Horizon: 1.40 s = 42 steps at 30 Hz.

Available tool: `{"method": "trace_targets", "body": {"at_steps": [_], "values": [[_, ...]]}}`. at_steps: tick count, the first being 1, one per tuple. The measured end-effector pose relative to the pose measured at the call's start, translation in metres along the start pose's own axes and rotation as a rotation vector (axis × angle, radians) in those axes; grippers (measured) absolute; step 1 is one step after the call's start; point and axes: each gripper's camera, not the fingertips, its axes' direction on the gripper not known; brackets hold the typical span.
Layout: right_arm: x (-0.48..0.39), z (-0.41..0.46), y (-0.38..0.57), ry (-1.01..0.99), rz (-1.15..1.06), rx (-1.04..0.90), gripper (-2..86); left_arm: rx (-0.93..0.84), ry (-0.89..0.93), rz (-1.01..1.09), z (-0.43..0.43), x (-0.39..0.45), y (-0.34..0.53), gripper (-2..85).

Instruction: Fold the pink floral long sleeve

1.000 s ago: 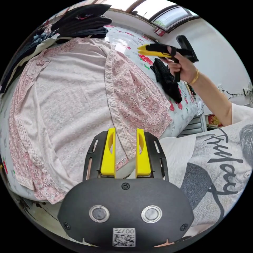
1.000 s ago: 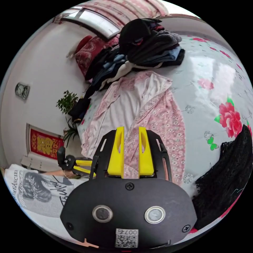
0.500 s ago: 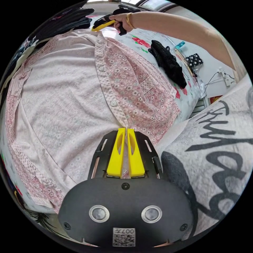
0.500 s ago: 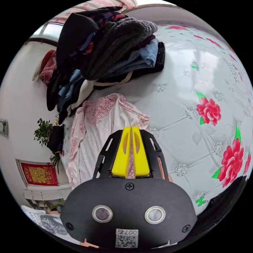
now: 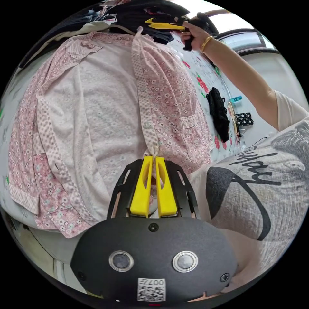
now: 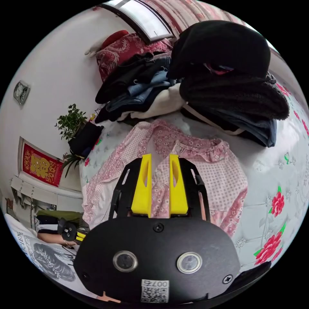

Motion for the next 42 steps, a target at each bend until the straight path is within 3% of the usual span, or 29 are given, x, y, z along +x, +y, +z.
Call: {"method": "trace_targets", "body": {"at_steps": [6, 14, 16, 21, 24, 28, 33, 36, 38, 40, 42], "values": [[0.017, -0.03, 0.101, 0.202, 0.055, -0.042, 5.4, 0.05, 0.023, -0.018, -0.008, -0.011, 0.004, -0.8], [0.015, -0.016, 0.278, 0.297, 0.258, -0.363, 6.4, 0.046, 0.023, -0.058, -0.024, -0.022, 0.007, -0.9], [-0.001, -0.009, 0.286, 0.318, 0.229, -0.297, 5.6, 0.039, 0.01, -0.046, -0.025, -0.02, 0.005, -0.9], [-0.022, 0.016, 0.266, 0.365, 0.073, -0.443, 1.5, 0.025, -0.007, -0.064, -0.023, -0.018, 0.003, -0.9], [-0.019, -0.02, 0.248, 0.488, 0.026, -0.379, 0.3, 0.036, -0.014, -0.053, -0.025, -0.013, 0.004, -0.9], [0.016, -0.099, 0.231, 0.885, 0.138, -0.249, 0.2, 0.029, -0.068, -0.015, -0.022, -0.005, 0.004, -0.7], [0.06, -0.135, 0.253, 1.118, 0.358, -0.27, 1.3, 0.034, -0.041, -0.031, -0.023, -0.002, 0.005, 1.1], [0.013, -0.135, 0.283, 0.824, 0.254, -0.056, 2.2, 0.072, -0.022, -0.062, -0.03, -0.004, 0.016, 4.8], [-0.024, -0.106, 0.316, 0.364, 0.147, 0.045, 3.1, 0.084, -0.01, -0.065, -0.032, -0.003, 0.024, 6.3], [-0.043, -0.069, 0.339, 0.141, 0.141, 0.018, 3.7, 0.085, -0.012, -0.06, -0.033, -0.001, 0.029, 7.1], [-0.062, -0.028, 0.359, 0.063, 0.131, -0.064, 4.2, 0.085, -0.014, -0.059, -0.033, 0.003, 0.031, 7.5]]}}
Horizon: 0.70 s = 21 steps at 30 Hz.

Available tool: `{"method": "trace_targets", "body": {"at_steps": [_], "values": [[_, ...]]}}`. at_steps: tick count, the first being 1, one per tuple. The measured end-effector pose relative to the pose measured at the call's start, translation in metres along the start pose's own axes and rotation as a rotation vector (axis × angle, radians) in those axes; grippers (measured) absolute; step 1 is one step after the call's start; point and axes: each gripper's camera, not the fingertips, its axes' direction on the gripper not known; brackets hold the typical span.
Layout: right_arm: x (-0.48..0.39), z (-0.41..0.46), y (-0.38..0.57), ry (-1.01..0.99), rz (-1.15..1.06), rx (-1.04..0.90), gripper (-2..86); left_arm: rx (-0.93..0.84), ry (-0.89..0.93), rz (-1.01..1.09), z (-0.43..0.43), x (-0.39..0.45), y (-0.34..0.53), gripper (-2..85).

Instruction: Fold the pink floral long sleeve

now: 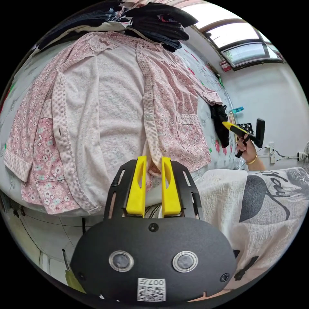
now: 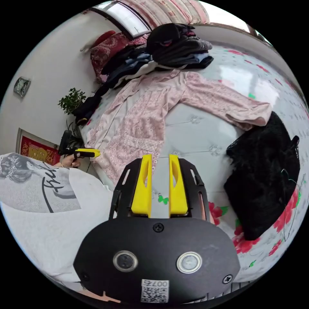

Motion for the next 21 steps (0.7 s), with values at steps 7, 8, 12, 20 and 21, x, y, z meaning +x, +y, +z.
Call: {"method": "trace_targets", "body": {"at_steps": [7, 8, 12, 20, 21], "values": [[-0.059, 0.098, 0.04, 0.194, -0.265, -0.314, 1.6, -0.142, -0.065, 0.057, 0.013, 0.02, -0.015, -0.2], [-0.06, 0.1, 0.042, 0.211, -0.29, -0.357, 1.2, -0.147, -0.073, 0.058, 0.011, 0.021, -0.015, -0.4], [-0.049, 0.101, 0.046, 0.182, -0.286, -0.451, 1.0, -0.154, -0.028, 0.009, 0.01, 0.026, -0.008, -0.8], [-0.006, 0.042, -0.034, 0.176, -0.283, -0.189, 4.5, -0.075, 0.024, -0.027, 0.0, 0.037, 0.007, -0.9], [-0.004, 0.043, -0.046, 0.179, -0.291, -0.172, 4.7, -0.075, 0.02, -0.021, -0.001, 0.039, 0.008, -0.9]]}}
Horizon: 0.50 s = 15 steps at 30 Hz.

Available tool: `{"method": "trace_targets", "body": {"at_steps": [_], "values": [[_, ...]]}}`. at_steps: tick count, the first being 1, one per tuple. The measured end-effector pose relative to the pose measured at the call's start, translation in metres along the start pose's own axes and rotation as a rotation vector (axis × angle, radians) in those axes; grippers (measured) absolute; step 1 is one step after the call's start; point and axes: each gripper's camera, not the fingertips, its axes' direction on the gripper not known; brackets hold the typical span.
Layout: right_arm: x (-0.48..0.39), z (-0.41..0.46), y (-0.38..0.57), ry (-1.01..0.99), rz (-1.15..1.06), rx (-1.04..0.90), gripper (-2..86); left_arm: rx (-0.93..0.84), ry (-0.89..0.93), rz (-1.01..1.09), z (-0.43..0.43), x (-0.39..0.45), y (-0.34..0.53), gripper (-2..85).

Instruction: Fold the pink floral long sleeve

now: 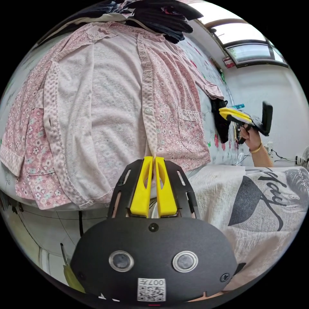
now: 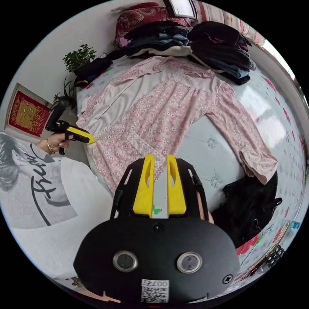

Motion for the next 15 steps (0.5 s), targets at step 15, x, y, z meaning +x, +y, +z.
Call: {"method": "trace_targets", "body": {"at_steps": [15], "values": [[0.064, 0.134, -0.231, 0.049, -0.083, -0.041, 6.0, 0.163, -0.165, -0.073, -0.034, 0.032, 0.039, 2.9]]}}
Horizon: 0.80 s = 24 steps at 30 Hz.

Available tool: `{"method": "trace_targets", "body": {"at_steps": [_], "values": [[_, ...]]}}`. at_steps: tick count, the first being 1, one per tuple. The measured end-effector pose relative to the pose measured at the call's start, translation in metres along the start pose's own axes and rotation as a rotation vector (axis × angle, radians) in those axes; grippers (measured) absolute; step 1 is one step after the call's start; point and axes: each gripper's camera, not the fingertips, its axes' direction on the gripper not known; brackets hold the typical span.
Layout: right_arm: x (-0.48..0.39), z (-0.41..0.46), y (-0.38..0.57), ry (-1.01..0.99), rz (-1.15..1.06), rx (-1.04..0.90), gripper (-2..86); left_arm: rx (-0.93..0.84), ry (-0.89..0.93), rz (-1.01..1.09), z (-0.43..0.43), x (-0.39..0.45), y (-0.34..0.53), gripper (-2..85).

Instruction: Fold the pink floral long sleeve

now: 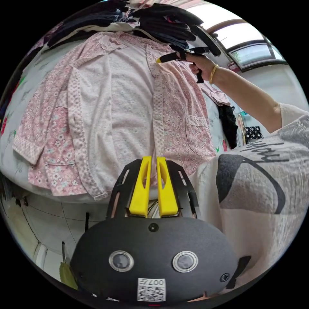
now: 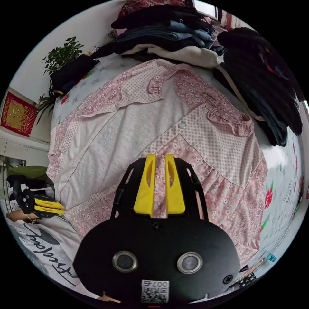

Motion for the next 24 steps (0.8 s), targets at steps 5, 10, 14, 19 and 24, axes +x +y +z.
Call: {"method": "trace_targets", "body": {"at_steps": [5, 10, 14, 19, 24], "values": [[0.035, -0.027, -0.017, -0.225, 0.062, 0.189, 5.8, 0.11, -0.238, -0.172, -0.032, -0.017, 0.02, 6.4], [0.096, 0.033, -0.05, -0.581, 0.307, 0.131, 4.9, 0.169, -0.322, -0.283, -0.037, -0.029, 0.009, 8.5], [0.124, 0.077, -0.063, -0.652, 0.471, 0.107, 3.4, 0.045, -0.356, -0.322, -0.02, -0.03, 0.003, 7.3], [0.147, 0.088, -0.067, -0.64, 0.518, 0.099, 0.5, 0.061, -0.4, -0.24, -0.039, -0.013, 0.008, -0.6], [0.164, 0.072, -0.058, -0.628, 0.422, 0.112, 0.1, 0.101, -0.31, -0.181, -0.064, -0.009, 0.021, -0.9]]}}
